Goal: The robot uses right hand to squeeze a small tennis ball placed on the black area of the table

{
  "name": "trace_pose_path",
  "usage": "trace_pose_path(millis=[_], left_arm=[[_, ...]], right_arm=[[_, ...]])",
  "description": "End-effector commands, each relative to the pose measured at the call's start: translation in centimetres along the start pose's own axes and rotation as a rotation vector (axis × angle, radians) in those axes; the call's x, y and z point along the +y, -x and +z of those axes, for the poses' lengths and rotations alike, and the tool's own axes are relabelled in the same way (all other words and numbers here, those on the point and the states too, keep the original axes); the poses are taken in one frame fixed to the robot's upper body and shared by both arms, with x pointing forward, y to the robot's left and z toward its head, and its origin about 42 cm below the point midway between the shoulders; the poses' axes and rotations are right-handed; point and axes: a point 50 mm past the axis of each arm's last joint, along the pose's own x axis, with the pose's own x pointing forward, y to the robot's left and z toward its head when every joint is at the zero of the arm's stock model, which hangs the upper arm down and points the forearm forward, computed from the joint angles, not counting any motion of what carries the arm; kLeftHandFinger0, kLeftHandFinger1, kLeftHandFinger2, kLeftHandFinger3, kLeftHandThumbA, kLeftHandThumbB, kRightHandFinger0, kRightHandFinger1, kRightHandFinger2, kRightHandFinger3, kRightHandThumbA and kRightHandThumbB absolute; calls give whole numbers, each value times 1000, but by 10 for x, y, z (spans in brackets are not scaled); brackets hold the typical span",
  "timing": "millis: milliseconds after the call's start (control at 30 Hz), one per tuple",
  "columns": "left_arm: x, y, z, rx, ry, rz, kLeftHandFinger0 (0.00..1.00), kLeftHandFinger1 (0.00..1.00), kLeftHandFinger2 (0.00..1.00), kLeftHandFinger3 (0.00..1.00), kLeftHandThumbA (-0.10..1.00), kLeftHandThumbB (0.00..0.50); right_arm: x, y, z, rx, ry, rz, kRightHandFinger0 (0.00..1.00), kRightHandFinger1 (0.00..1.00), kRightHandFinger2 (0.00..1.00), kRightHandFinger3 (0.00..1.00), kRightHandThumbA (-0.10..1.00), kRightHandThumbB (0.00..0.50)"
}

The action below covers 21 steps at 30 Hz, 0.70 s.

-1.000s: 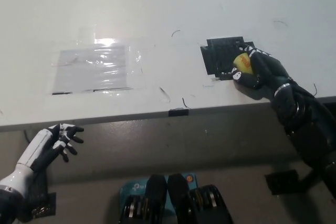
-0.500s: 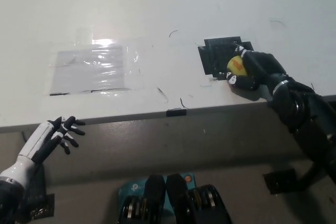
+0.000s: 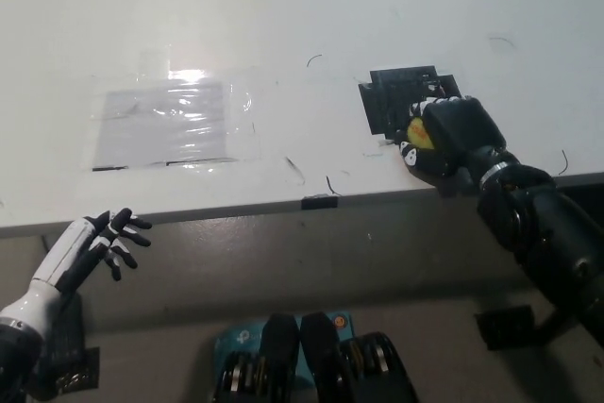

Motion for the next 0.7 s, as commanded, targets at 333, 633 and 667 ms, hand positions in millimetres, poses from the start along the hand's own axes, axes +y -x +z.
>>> trace_pose_path(millis=[333,633,667], left_arm=[[16,-3,7,-78,-22,16,274,367,494,566,934,119],[15,2,2,-59,-28,12,271,349,459,558,959,150],[15,3,2,-59,-23,14,269,345,453,553,960,152]], right_arm=[[30,29,-7,21,-297,-270,0,218,591,61,-100,15],[-11,30,-12,85,-595,-626,43,127,477,312,-100,259],[-20,30,-14,99,-646,-696,22,115,445,289,-100,265]])
